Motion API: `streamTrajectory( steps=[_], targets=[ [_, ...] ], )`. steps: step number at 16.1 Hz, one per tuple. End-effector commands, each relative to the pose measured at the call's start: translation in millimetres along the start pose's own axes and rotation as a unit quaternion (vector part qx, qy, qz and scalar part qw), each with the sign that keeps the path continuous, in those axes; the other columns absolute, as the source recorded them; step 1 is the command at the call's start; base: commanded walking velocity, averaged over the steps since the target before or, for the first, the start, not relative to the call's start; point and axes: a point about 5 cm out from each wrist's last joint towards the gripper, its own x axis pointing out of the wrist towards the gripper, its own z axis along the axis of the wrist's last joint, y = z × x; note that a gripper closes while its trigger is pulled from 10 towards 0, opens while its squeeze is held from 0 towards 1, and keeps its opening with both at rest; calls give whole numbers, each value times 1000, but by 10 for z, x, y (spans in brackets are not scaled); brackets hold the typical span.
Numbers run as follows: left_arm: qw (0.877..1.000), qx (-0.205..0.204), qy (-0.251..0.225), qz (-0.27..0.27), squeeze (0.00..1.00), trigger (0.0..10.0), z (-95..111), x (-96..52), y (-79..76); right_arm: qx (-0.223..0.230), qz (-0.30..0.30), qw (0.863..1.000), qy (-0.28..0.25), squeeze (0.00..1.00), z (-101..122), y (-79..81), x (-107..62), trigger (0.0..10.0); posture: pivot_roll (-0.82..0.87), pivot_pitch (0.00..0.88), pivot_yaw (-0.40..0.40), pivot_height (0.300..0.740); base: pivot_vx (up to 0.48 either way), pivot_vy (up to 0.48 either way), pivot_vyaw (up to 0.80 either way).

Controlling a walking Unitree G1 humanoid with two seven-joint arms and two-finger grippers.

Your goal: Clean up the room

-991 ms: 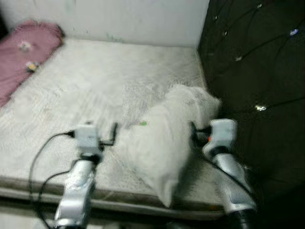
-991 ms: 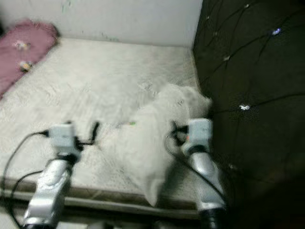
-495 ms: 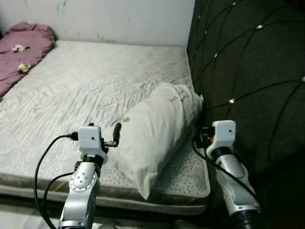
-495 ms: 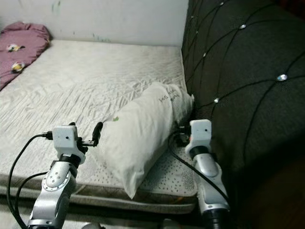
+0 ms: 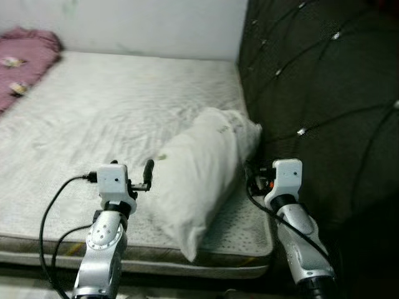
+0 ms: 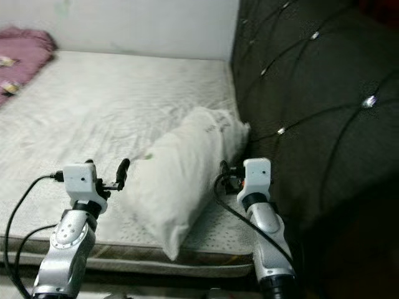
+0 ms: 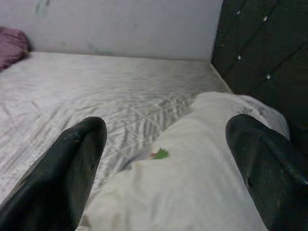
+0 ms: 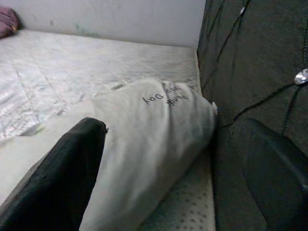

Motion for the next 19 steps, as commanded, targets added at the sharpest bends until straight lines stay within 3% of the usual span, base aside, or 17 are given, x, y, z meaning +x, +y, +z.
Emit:
streamTrajectory(
  steps=[1, 5, 19],
  targets=[
    [1000, 1, 7, 5, 0, 10000, -15, -2, 18, -1, 2, 1000, -5, 0, 41, 1, 16, 10000, -34, 0, -18, 740, 0, 0, 0],
    [1000, 1, 8, 0, 0, 10000, -13, 1, 12, -1, 4, 1000, -6, 0, 50, 18, 17, 10000, -34, 0, -18, 740, 0, 480, 0],
    [1000, 8, 5, -6, 0, 10000, -7, 2, -3, -4, 6, 1000, -9, 0, 46, 17, 20, 10000, -35, 0, -16, 740, 0, 0, 0]
  ],
)
